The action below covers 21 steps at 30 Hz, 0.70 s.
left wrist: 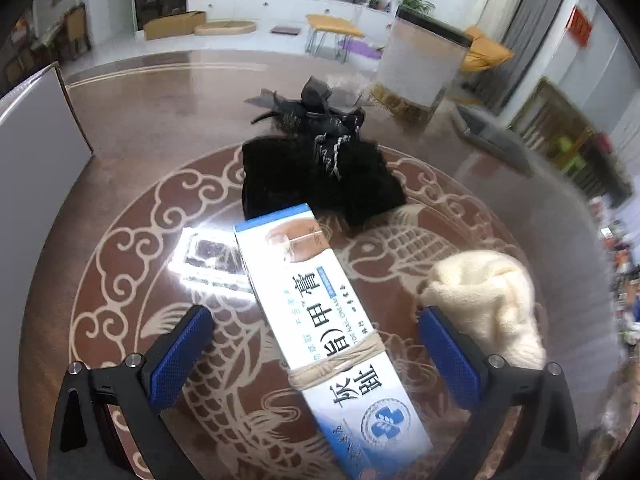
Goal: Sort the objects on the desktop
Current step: 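Lower the left tool onto the white-and-blue printed box and close it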
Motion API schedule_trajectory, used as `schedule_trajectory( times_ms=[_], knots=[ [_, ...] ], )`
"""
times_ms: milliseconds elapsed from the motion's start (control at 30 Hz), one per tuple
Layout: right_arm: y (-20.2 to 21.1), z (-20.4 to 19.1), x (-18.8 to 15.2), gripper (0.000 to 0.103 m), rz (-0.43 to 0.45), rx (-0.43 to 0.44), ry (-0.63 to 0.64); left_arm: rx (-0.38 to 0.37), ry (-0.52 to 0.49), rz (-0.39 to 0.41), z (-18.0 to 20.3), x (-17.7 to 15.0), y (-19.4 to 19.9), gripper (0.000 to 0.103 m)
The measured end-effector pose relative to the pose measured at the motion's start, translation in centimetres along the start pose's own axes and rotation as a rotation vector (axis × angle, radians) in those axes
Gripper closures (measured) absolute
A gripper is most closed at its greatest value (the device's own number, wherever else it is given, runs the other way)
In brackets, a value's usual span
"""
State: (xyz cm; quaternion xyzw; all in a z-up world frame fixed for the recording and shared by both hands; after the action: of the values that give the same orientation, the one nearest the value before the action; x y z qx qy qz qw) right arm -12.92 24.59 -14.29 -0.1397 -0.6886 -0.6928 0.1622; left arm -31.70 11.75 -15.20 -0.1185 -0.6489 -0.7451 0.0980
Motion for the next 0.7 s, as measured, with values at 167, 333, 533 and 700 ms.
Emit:
schedule_trajectory(
  times_ms=[167,333,533,700],
  knots=[
    [0.0,0.0,0.0,0.000,0.000,0.000,0.000,0.123,-0.063,0.014,0.4,-0.4,-0.6,0.000],
    [0.0,0.0,0.0,0.000,0.000,0.000,0.000,0.105,-0.100,0.020,0.1,-0.3,-0.8,0.000],
    [0.0,0.0,0.0,0.000,0.000,0.000,0.000,0.115,-0.099,0.078,-1.3,-0.5,0.8,0.050],
    [0.0,0.0,0.0,0.000,0.000,0.000,0.000,0.113,-0.089,0.092,-3.9,-2.1,2.2,0.060]
  ],
)
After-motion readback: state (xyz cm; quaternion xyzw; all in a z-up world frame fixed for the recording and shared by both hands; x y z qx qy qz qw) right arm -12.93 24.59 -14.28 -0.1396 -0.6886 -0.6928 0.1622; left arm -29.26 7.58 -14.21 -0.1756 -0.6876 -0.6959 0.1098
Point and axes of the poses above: each gripper's, at about its wrist camera, not at the fingertips, and y roughly against the way its jaws point, z to its right, x to its top, the point moved 10 cm from there along -y, roughly the way its jaws point, and after that the axes turned 11 degrees about -z, right-handed, at the moved point
